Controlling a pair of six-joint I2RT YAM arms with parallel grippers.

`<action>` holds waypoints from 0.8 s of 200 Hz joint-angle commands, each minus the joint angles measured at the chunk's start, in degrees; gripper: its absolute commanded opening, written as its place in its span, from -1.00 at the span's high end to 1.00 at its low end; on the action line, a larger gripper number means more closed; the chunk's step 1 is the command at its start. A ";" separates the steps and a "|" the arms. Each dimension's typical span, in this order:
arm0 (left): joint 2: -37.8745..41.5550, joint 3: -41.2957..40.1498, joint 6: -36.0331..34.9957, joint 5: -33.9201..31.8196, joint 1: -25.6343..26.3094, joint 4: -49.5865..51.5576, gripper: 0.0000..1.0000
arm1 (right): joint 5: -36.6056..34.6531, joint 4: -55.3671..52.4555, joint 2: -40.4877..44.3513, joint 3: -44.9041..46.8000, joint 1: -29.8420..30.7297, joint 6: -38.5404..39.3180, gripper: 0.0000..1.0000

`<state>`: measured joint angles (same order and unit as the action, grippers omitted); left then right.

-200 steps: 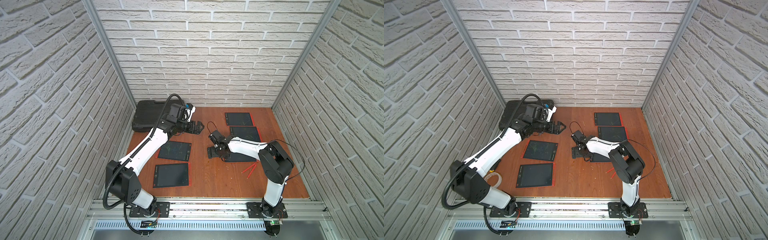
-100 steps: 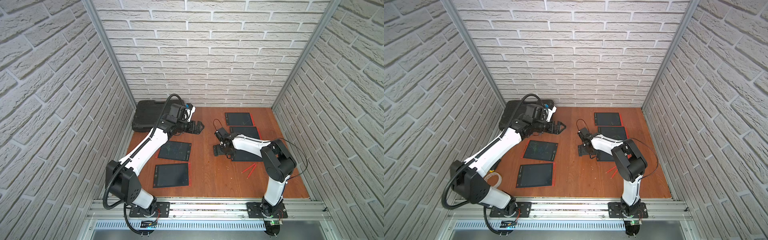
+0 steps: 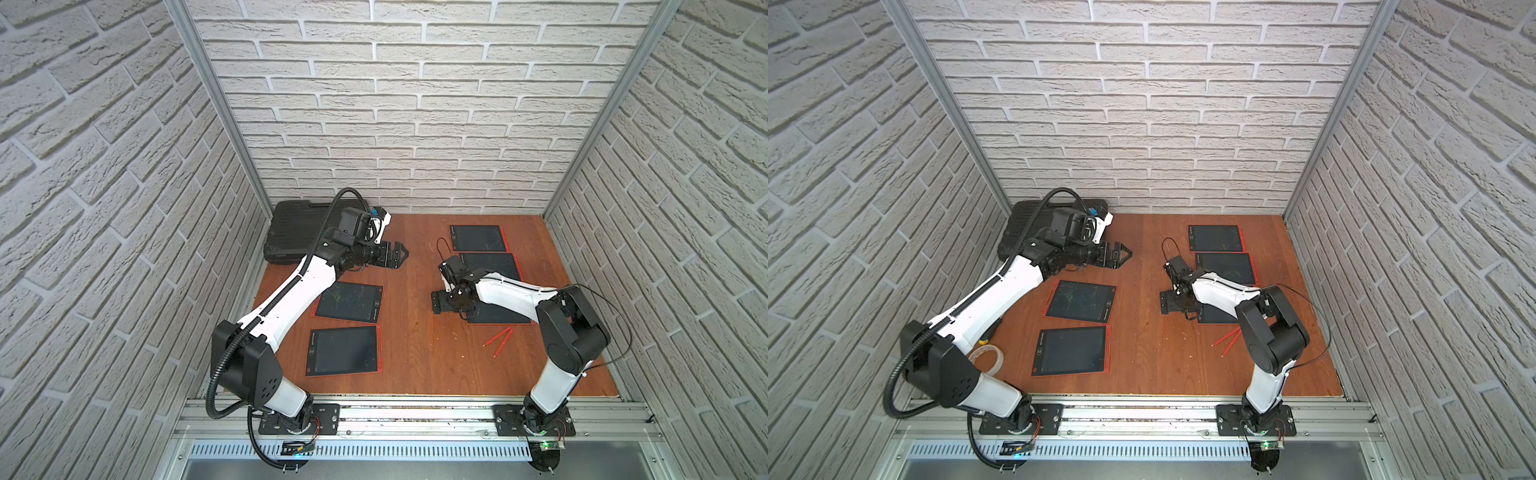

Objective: Place the stylus back onto the writing tablet
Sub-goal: Move the writing tablet to the center of the board.

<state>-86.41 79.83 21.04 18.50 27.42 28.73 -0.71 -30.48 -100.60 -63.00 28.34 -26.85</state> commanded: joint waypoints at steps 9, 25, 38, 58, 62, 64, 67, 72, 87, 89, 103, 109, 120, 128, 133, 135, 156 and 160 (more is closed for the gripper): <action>1.90 -0.64 -2.02 -1.15 -0.22 -0.94 -0.96 | 1.68 3.50 2.24 -2.01 4.47 -4.09 -0.71; 2.51 -0.82 -2.44 -1.89 -0.17 -0.93 -0.96 | -0.06 3.45 1.02 -4.04 7.01 -7.07 -0.63; 3.10 -0.82 -2.66 -2.26 -0.22 -0.87 -0.97 | -0.94 4.24 -0.12 -5.22 8.74 -9.59 -0.56; 4.33 -0.85 -2.84 -3.25 -0.49 -0.86 -0.96 | -1.40 6.51 -2.19 -6.82 11.41 -12.42 -0.44; 4.55 -1.01 -2.76 -3.29 -0.65 -1.11 -0.96 | -1.55 6.65 -2.69 -7.33 11.90 -12.73 -0.44; 4.69 -1.07 -2.69 -3.23 -0.73 -1.24 -0.96 | -1.61 6.66 -2.92 -7.60 12.15 -12.91 -0.44; 4.87 -1.20 -2.55 -3.21 -1.03 -1.49 -0.96 | -1.73 6.54 -3.32 -8.10 12.48 -13.05 -0.43; 5.10 -1.26 -2.31 -3.06 -1.49 -1.78 -0.96 | -2.16 6.18 -3.94 -8.89 13.01 -13.36 -0.43; 4.97 -0.81 -0.73 -3.48 -3.19 -1.31 -0.96 | -3.34 5.31 -5.48 -10.95 14.16 -14.03 -0.40; 4.90 -0.69 -0.45 -3.52 -3.45 -1.13 -0.97 | -3.33 5.33 -5.57 -11.10 14.26 -14.02 -0.40; 4.35 0.99 1.43 -2.19 -5.66 0.36 -0.97 | -2.77 5.69 -6.14 -11.97 14.36 -14.28 -0.39; 4.27 1.63 2.34 -1.35 -6.61 0.99 -0.96 | -2.72 5.63 -6.26 -12.39 14.37 -14.11 -0.39; 4.54 2.37 4.07 0.02 -8.24 1.18 -0.96 | -2.75 5.84 -6.36 -12.82 14.57 -14.11 -0.39; 4.94 2.52 4.82 0.78 -9.03 1.15 -0.96 | -2.93 5.56 -6.70 -13.65 14.81 -14.29 -0.39; 5.21 2.72 5.04 1.03 -9.35 1.31 -0.96 | -3.38 4.87 -7.26 -14.47 15.11 -14.28 -0.39; 5.31 2.77 5.10 1.13 -9.50 1.37 -0.97 | -3.61 4.54 -7.49 -14.90 15.33 -14.28 -0.39; 6.54 2.81 4.80 1.67 -9.78 0.79 -0.96 | -6.87 0.33 -9.65 -18.93 16.84 -14.09 -0.40; 6.71 2.71 4.95 2.08 -9.94 0.52 -0.96 | -7.44 -0.10 -9.98 -19.49 17.11 -14.11 -0.40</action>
<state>-82.19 81.06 24.58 17.93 17.67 30.26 -4.27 -27.44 -108.95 -78.65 43.42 -40.25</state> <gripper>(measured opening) 0.983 0.699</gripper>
